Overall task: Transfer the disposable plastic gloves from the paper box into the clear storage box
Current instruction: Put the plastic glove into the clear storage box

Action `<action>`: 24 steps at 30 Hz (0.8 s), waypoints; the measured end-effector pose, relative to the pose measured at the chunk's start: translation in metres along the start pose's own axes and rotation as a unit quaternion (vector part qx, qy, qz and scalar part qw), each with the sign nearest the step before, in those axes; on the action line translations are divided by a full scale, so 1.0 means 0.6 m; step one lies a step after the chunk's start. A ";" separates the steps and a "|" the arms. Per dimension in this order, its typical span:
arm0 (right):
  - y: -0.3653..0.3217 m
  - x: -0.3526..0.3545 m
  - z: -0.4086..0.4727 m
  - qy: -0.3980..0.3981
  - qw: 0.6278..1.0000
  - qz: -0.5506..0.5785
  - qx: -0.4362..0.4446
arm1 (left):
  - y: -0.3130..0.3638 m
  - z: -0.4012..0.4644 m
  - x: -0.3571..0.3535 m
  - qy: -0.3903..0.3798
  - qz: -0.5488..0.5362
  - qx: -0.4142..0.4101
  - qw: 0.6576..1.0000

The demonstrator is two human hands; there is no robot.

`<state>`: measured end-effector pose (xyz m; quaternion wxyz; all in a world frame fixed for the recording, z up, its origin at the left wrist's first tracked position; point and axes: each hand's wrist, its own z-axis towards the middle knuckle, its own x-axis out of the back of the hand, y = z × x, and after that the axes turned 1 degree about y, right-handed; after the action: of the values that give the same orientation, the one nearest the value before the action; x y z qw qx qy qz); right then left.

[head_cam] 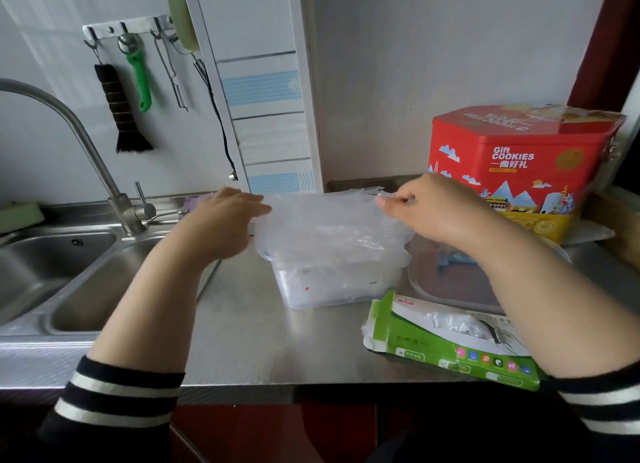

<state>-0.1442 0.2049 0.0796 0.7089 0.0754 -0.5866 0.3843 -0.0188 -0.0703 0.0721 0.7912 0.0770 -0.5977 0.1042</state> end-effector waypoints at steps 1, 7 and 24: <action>-0.002 0.005 0.004 -0.034 0.999 -0.001 -0.007 | 0.002 0.002 0.006 -0.004 0.015 0.007 1.000; -0.027 0.003 0.017 -0.070 0.997 -0.026 0.005 | 0.031 0.014 -0.008 0.010 0.059 0.021 0.998; -0.024 -0.070 0.070 -0.059 0.996 0.050 -0.037 | 0.025 0.063 -0.069 0.160 -0.390 0.162 0.892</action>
<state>-0.1686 0.1524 0.0597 0.6552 0.0422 -0.6440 0.3927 -0.0689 -0.0682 0.0428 0.8297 0.4133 -0.3596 -0.1071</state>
